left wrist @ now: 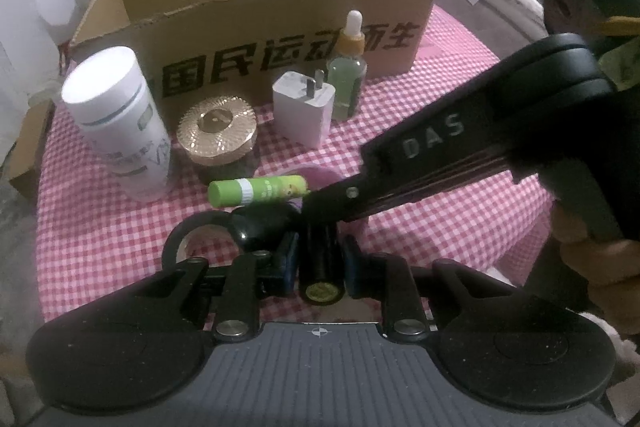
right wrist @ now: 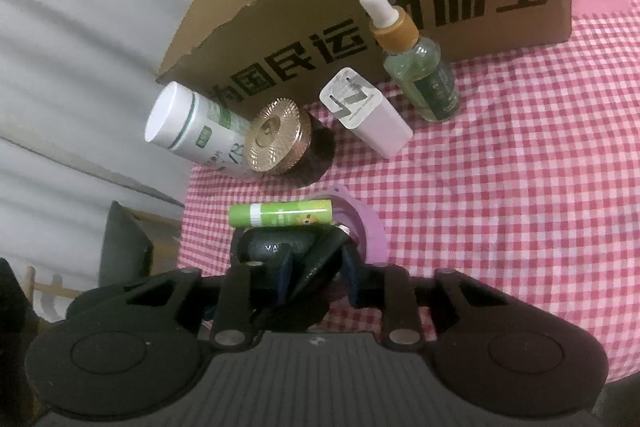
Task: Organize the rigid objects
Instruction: 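Grasp the black gold-ended cylinder in the purple dish with the right gripper, then carry the black cylinder into the cardboard box and open the right gripper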
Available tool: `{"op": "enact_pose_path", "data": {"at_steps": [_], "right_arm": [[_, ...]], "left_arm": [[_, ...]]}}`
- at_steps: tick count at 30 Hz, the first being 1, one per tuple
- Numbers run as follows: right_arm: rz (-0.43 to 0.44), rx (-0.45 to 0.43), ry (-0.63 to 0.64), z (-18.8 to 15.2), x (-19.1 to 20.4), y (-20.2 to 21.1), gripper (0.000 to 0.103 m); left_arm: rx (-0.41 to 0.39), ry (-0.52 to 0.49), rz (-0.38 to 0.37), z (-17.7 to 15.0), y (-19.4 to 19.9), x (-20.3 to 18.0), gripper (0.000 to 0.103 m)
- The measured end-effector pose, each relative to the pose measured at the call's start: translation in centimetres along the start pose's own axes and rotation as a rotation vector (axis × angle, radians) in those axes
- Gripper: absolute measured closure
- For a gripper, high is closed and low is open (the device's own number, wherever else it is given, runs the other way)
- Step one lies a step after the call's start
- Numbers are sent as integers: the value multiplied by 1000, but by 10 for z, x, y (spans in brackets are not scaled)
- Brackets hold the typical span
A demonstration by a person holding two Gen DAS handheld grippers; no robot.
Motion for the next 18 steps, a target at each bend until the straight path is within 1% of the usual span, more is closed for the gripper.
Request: {"op": "enact_pose_path", "data": {"at_steps": [1,7,13,14,18], "right_arm": [[7,-4,-2,-1,0,2,86],[45,-14,-27,-6,0,11,87],[99,-4,-135,-12,-10,20,85],[119,-5,-162,-13,-13,23,84],[139,-10,-197,-13,-17,27,84]], "left_arm": [[-10,0,2,1,2,0,82],[-38,-1,13,1,9,-3,82],[-76,14,9,1,20,-5,82],[-80,13,7,2,21,-5,82],[-94,11,4,2,24,-7,82]]}}
Point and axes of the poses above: each gripper's, at about its wrist camera, not at the fingertips, and y roughly against the way its jaws point, x to its left, z to its top, the point moved 10 cm from there along -y, roughly the way its jaws point, and after that the axes turned 3 degrees about -z, right-handed, at the moved point
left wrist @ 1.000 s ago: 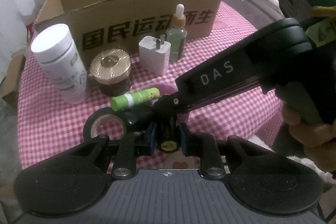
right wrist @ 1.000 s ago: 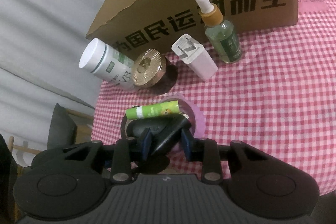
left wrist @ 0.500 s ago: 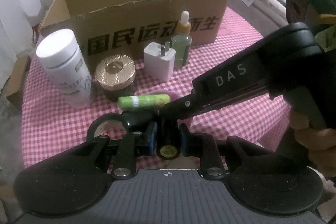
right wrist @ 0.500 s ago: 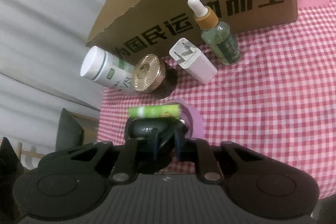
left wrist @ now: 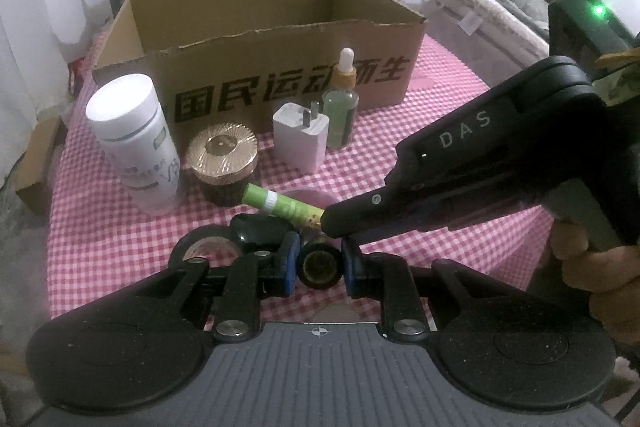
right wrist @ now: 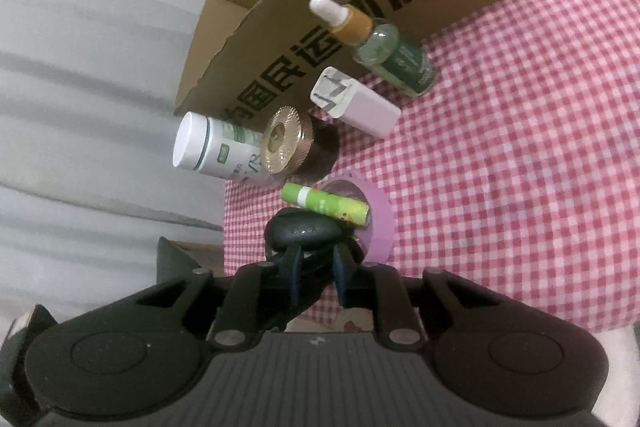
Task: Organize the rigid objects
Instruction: 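Carry the black cylinder into the cardboard box and open the right gripper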
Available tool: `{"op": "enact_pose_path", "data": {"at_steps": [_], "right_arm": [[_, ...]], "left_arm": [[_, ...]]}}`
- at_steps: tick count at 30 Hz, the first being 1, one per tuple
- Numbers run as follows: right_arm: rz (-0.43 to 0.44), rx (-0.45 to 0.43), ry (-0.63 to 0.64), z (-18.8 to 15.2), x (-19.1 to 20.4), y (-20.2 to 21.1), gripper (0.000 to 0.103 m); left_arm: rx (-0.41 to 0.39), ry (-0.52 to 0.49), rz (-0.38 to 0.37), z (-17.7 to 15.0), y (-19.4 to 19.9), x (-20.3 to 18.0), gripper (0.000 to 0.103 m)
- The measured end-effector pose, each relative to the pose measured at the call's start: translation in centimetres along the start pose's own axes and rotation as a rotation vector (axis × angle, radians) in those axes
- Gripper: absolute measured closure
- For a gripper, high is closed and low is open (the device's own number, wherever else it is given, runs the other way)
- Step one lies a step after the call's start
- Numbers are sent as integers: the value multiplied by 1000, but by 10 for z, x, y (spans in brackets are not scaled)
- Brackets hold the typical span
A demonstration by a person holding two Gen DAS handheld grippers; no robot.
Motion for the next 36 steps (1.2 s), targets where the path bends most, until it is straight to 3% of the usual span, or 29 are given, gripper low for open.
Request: {"op": "enact_pose_path", "data": {"at_steps": [6,11,17,22,29,36], "right_arm": [[28,10,-48,0,-3,2,83],[77,-7,-56,5,10,19,83],[147,-73,33,31,61,50,83],[178,-115,136,74,113,60,80],[156,-77,166,156,156,20,77],[85,54,4,230,131,-67,77]], "left_arm": [[-4,5,-2,1,1,0,82],[-54,-11,1,16,16,-2,82],[-159,-30,18,62,51,8,82],[-193,-32,58,115,62,34,82],[-114,-39,155,174,15,92,82],[59,-21,213,198,-73,145,82]]}}
Point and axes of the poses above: each gripper's, at about its wrist camera, not at the fingertips, and y roughly against the way its jaws point, x to its left, z to its top, the point moved 10 cm from there along -y, roughly the way its jaws point, and after that the axes turned 3 degrees about -z, right-handed, at the moved point
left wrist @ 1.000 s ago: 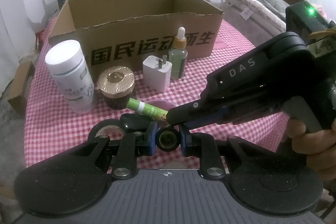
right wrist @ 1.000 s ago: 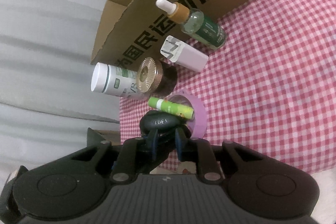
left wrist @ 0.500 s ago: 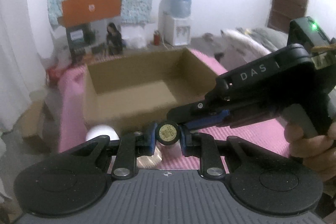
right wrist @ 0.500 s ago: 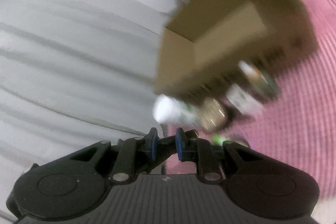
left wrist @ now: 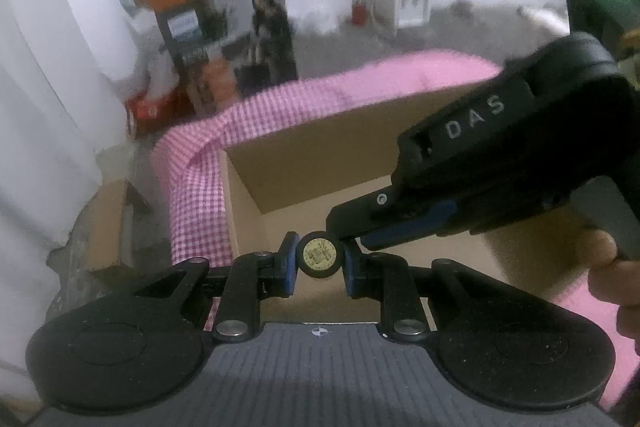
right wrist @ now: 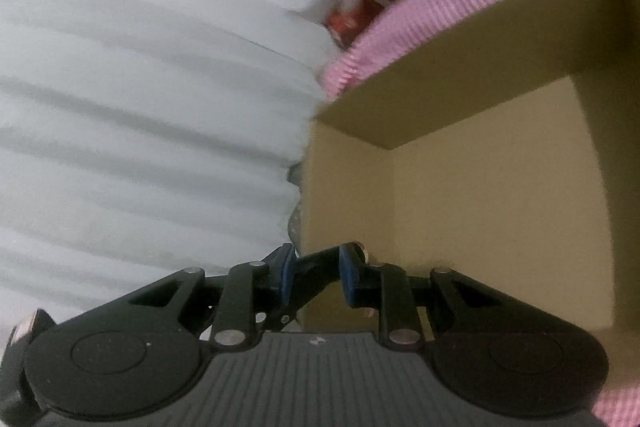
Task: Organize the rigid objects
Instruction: 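Carry the black cylinder into the cardboard box and open the right gripper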
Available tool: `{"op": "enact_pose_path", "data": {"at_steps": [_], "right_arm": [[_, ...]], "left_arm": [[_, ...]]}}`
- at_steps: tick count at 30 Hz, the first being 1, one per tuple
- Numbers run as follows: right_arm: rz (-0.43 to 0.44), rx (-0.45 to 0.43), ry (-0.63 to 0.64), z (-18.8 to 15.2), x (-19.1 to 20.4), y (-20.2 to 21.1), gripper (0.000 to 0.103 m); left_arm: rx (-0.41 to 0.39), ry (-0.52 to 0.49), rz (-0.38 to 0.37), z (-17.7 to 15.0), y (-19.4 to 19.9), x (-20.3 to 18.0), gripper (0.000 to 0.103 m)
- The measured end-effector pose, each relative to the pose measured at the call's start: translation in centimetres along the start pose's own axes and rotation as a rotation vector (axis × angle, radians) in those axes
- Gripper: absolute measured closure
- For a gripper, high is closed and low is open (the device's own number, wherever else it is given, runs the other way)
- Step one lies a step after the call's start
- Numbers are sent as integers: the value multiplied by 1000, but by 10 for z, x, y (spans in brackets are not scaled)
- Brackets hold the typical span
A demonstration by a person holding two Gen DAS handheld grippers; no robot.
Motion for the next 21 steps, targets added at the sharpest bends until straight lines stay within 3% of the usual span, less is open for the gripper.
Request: {"op": "enact_pose_path", "data": {"at_steps": [5,9,14,21], "right_arm": [[-55,60,-84,31,-29,-43,77],[-78,82,-116,40,-43,-61,76],[-90,58,-98,39,-49,-59,58],[-56,-24,-35,28,-30,-10,55]], "left_arm": [[92,-12,36,0,-45,9,82],[121,-12,60,3,-62,15,80],[81,-3,75,7,-51,17,75],[-7,47,47,9,-2,15,60]]}}
Point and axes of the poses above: each gripper's, at about its wrist camera, not at the fingertips, and y roughly against the way its jaws point, x to its left, z to its top, the point moved 10 cm from there along -y, roughly the way its jaws point, and after that the axes turned 3 degrees about -z, right-handed, at the moved point
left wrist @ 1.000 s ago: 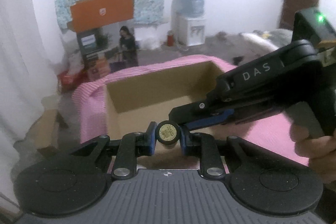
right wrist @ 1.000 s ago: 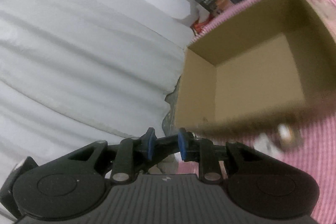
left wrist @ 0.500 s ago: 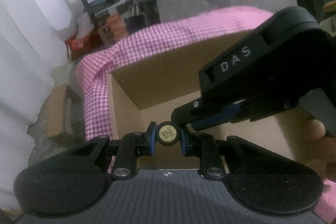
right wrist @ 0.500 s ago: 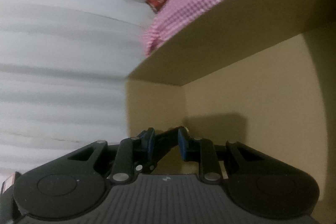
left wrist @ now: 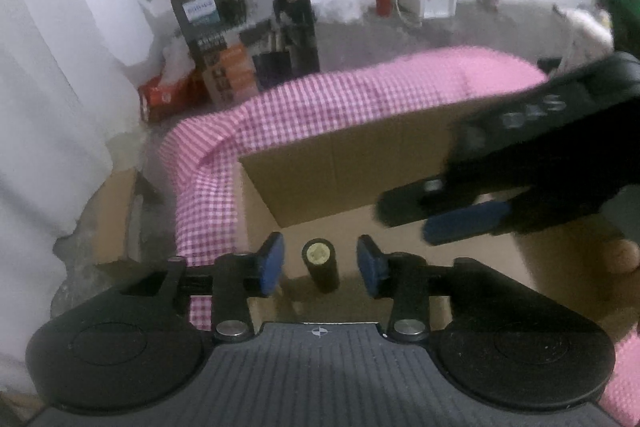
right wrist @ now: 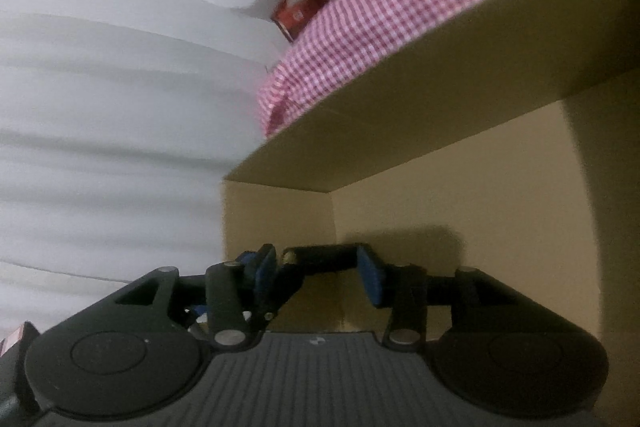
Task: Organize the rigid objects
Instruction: 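Carry the black cylinder into the cardboard box and open the right gripper, then grasp the green lip balm tube in the purple dish with the right gripper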
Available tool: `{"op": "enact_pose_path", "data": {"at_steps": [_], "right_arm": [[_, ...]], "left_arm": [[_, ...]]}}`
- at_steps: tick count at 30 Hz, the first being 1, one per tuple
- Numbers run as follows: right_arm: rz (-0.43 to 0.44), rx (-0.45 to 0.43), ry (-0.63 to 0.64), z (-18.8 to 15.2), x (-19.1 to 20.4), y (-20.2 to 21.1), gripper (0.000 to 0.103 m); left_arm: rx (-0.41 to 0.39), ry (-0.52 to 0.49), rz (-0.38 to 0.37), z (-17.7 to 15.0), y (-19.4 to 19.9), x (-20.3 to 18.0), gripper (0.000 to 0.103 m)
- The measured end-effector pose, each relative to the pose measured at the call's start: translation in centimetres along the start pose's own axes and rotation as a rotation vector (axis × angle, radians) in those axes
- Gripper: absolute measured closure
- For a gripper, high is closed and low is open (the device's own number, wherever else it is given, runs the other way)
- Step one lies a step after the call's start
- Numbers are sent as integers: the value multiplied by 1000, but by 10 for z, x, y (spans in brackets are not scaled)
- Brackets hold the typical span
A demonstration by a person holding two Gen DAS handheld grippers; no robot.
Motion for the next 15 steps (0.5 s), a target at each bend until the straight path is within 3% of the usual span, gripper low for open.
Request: {"op": "enact_pose_path", "data": {"at_steps": [3,8,10,15], "right_arm": [[43,-57,44,-13,7,41,55],[102,-141,168,-66,12,110,52],[103,-151,220,-91,11,124,52],[67,-116,294,-156,-9,130,51]], "left_arm": [[-60,17,-19,-6,36,1,54],[-134,50,-66,-42,98,-2,33],[-149,55,-86,-60,112,-7,20],[-154,36,-138,-117,130,-33,13]]}}
Point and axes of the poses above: each gripper's, at about its wrist camera, not at the fingertips, and y roughly against the way its jaws point, x to its left, z to its top, the point moved 10 cm from there along -y, roughly the way its jaws point, and after that the axes turned 3 degrees about -z, right-handed, at the moved point
